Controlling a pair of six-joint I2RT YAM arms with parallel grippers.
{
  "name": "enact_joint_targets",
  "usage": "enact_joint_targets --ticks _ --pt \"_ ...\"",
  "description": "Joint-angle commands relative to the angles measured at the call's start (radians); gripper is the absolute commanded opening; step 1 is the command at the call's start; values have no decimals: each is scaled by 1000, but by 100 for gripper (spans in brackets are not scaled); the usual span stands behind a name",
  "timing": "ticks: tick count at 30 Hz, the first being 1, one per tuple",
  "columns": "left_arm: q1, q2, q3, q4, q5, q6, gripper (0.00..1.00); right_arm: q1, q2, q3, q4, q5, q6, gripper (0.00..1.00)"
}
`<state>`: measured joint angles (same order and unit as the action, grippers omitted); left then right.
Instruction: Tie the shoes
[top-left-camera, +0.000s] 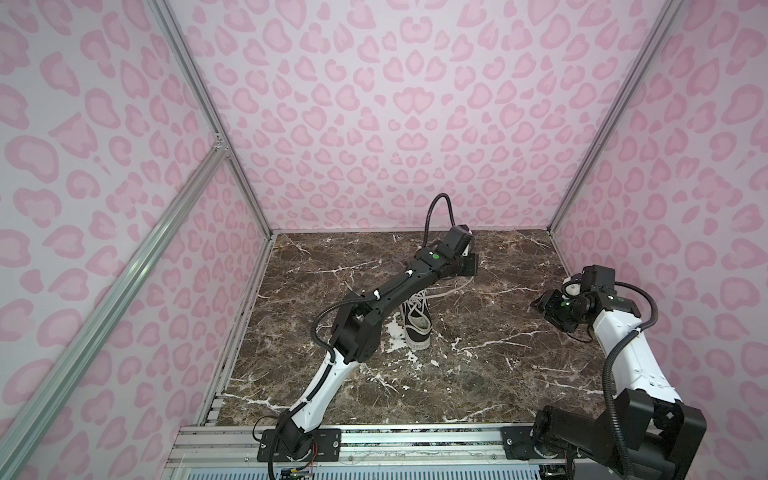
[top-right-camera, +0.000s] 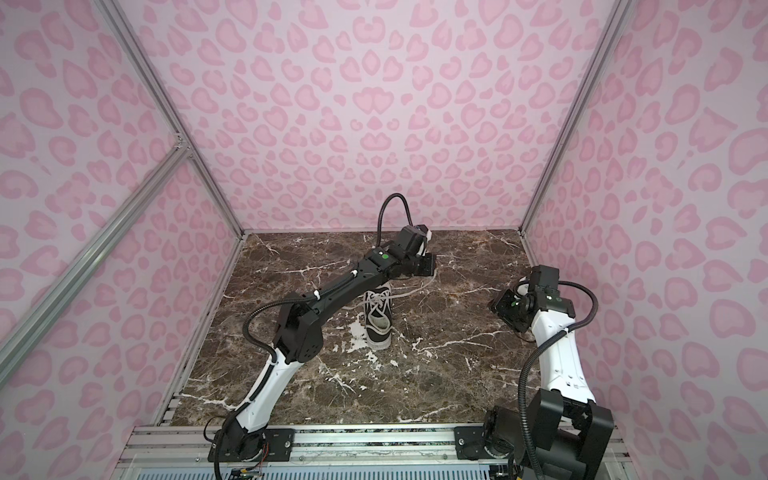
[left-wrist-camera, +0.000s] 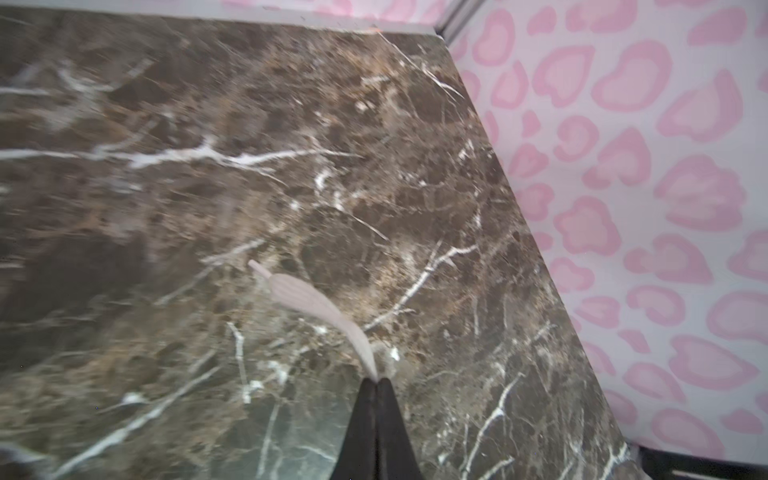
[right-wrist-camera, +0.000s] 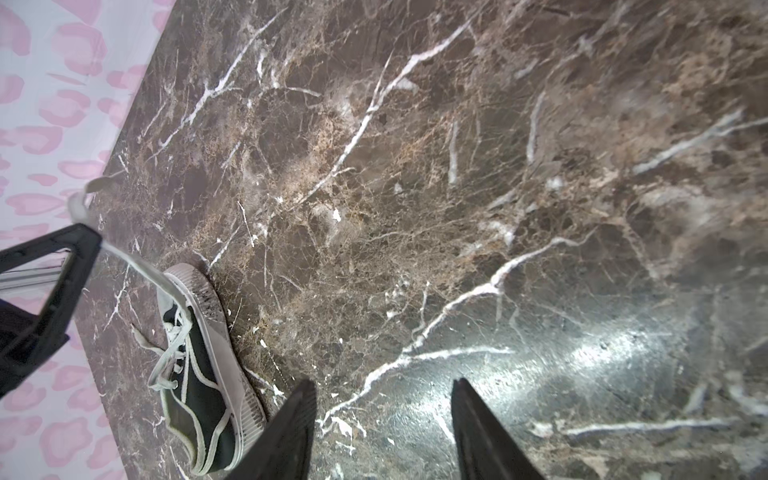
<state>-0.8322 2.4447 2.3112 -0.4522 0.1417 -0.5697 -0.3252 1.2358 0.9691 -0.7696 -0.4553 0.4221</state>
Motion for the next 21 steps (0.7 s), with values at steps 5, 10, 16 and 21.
enact_joint_targets --ticks 5,10,16,21 --pt "-41 86 6 60 81 -74 3 -5 3 -10 -5 -24 -16 55" --pt "-77 114 -6 64 96 -75 3 -5 2 -10 -11 -20 -19 55" --pt "-118 123 -9 29 115 -40 43 -5 4 -12 -11 -18 -16 55" --pt "-129 82 -36 16 101 0 62 -6 2 -12 -10 7 -8 56"
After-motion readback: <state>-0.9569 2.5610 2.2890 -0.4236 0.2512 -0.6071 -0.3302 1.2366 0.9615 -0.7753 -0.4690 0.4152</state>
